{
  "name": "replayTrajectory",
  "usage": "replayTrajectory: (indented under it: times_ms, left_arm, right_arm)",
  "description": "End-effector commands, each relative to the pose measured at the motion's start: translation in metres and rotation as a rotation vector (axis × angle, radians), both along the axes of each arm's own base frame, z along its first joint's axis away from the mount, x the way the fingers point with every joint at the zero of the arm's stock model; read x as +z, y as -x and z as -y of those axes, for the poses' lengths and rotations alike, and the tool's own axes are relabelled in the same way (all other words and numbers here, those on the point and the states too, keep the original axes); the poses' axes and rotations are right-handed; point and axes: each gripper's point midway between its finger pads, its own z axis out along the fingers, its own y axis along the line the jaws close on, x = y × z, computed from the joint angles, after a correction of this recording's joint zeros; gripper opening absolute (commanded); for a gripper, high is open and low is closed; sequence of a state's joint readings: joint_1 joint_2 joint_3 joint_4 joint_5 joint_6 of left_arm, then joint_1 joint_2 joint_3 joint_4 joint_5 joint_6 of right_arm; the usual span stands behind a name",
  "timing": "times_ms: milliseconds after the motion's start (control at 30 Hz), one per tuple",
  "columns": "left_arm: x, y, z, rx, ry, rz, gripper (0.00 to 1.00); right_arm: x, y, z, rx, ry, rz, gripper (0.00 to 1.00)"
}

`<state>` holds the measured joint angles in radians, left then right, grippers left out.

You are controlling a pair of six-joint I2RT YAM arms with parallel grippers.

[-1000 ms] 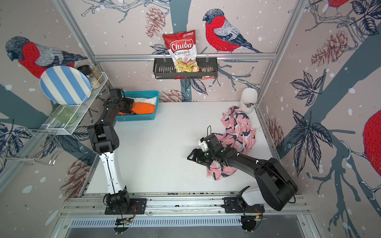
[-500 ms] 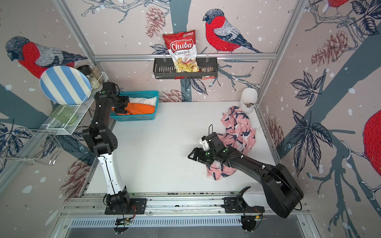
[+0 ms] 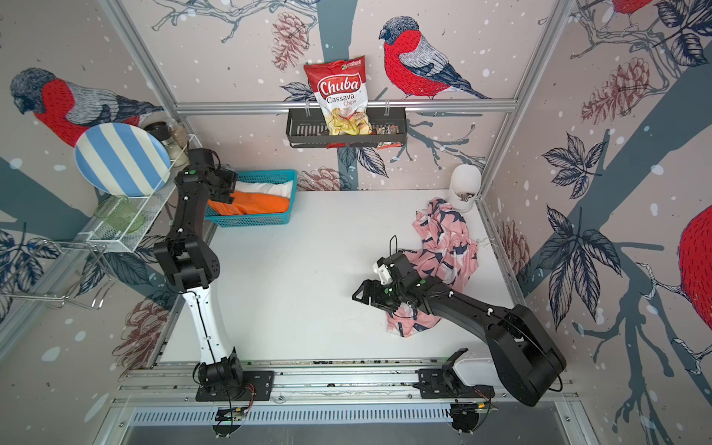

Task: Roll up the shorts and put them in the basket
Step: Place the shorts in the bin.

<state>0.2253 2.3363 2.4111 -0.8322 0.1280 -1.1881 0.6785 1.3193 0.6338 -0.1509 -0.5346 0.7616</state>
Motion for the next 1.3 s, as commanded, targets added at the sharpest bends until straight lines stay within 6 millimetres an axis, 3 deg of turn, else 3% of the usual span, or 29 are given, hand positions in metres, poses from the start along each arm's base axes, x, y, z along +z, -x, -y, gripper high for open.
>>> replayTrajectory:
  times_ms: [0,267,433,533,633,767,933,1000,1133,1267]
  left_arm:
    - [-0.018,-0.009,-0.016,0.014,-0.043,-0.011,0.68]
    - [-0.098,-0.031,-0.026,0.016,0.069,-0.05,0.67]
    - [-0.13,-0.046,-0.017,0.012,0.164,-0.028,0.67]
    - [-0.135,-0.051,-0.008,-0.001,0.199,-0.016,0.66]
    - [-0.117,-0.051,-0.006,-0.01,0.18,0.005,0.66]
    - [-0.069,-0.042,-0.008,0.0,0.143,0.037,0.68]
    - [-0.015,-0.013,-0.008,0.037,0.124,0.031,0.72]
    - [0.001,0.0,-0.003,0.043,0.136,0.026,0.72]
    - [0.027,0.022,0.014,0.008,0.158,0.04,0.72]
    - [0.057,0.038,0.043,-0.106,0.101,0.091,0.72]
  right_arm:
    - [-0.003,-0.001,-0.002,0.002,-0.009,0.009,0.83]
    - [-0.011,-0.001,-0.001,0.009,0.016,-0.001,0.83]
    - [-0.017,-0.002,0.009,-0.023,0.024,-0.005,0.84]
    - [-0.017,-0.002,0.011,-0.031,0.025,-0.004,0.84]
    - [-0.013,-0.002,0.011,-0.038,0.02,0.004,0.84]
    - [-0.001,-0.007,0.011,-0.044,0.019,0.034,0.85]
    - [0.019,-0.023,0.02,-0.065,0.055,0.09,0.87]
    - [0.037,-0.033,0.027,-0.09,0.052,0.138,0.87]
    - [0.064,-0.06,0.052,-0.162,0.086,0.221,0.88]
    - [0.068,-0.1,0.099,-0.294,0.285,0.32,0.88]
